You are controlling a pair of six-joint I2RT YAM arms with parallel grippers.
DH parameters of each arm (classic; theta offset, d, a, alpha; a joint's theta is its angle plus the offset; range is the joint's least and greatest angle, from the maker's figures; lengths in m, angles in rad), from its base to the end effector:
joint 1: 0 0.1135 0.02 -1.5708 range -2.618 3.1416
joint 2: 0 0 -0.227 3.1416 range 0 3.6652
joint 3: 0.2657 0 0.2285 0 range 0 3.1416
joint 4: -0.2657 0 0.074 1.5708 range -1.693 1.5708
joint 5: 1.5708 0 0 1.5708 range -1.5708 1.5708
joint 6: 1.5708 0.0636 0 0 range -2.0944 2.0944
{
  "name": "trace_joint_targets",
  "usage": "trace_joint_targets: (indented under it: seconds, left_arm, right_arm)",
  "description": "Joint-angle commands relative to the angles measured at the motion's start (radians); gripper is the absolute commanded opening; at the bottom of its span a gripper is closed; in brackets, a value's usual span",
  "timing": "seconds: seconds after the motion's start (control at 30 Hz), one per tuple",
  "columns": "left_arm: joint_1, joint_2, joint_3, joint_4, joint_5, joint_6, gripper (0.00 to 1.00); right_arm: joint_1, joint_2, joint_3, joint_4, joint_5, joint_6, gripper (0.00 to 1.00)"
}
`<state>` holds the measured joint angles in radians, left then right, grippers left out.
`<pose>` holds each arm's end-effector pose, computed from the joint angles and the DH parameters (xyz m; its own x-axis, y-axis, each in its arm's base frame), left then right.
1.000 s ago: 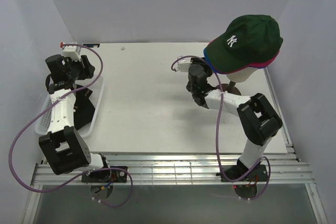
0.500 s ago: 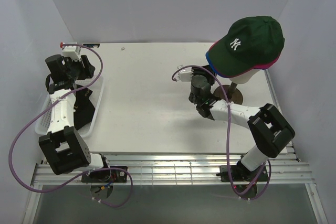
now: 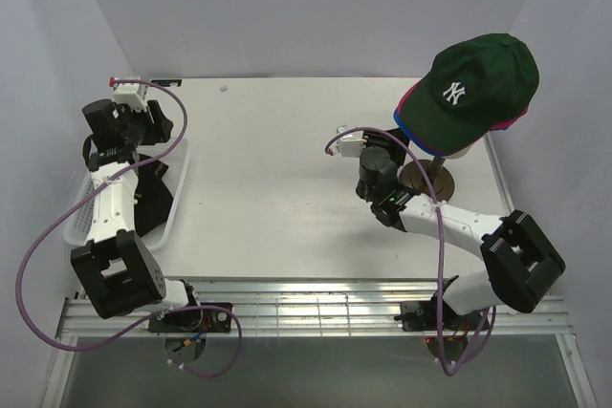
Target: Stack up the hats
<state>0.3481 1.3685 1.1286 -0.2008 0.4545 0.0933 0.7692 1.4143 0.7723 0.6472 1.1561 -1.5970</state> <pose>0.3117 0.0834 0.2858 -0.3930 -0.0536 -0.9180 0.1038 0.9893 -0.1022 0.2537 0.1646 0.2543 -0.3773 -0.9258 0.0214 -0.0061 -0.0206 -0.9998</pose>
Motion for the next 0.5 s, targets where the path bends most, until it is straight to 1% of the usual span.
trace_joint_targets:
  seconds: [0.0, 0.1, 0.3, 0.4, 0.47]
  left_arm:
    - [0.005, -0.032, 0.011, 0.015, 0.0, 0.009, 0.64]
    - [0.005, -0.042, -0.003, 0.017, -0.014, 0.023, 0.64]
    - [0.014, -0.046, -0.012, 0.005, -0.046, 0.051, 0.65]
    - [0.023, -0.039, -0.009, -0.011, -0.06, 0.065, 0.66]
    - [0.035, -0.013, 0.005, -0.055, -0.085, 0.101, 0.75]
  right_arm:
    - [0.004, -0.044, -0.01, -0.067, 0.054, 0.106, 0.31]
    - [0.01, -0.067, -0.014, -0.141, 0.048, 0.169, 0.31]
    - [0.03, -0.11, -0.044, -0.198, 0.037, 0.21, 0.32]
    - [0.062, -0.121, -0.044, -0.268, 0.011, 0.248, 0.36]
    - [0.099, -0.12, -0.039, -0.314, -0.015, 0.276, 0.4]
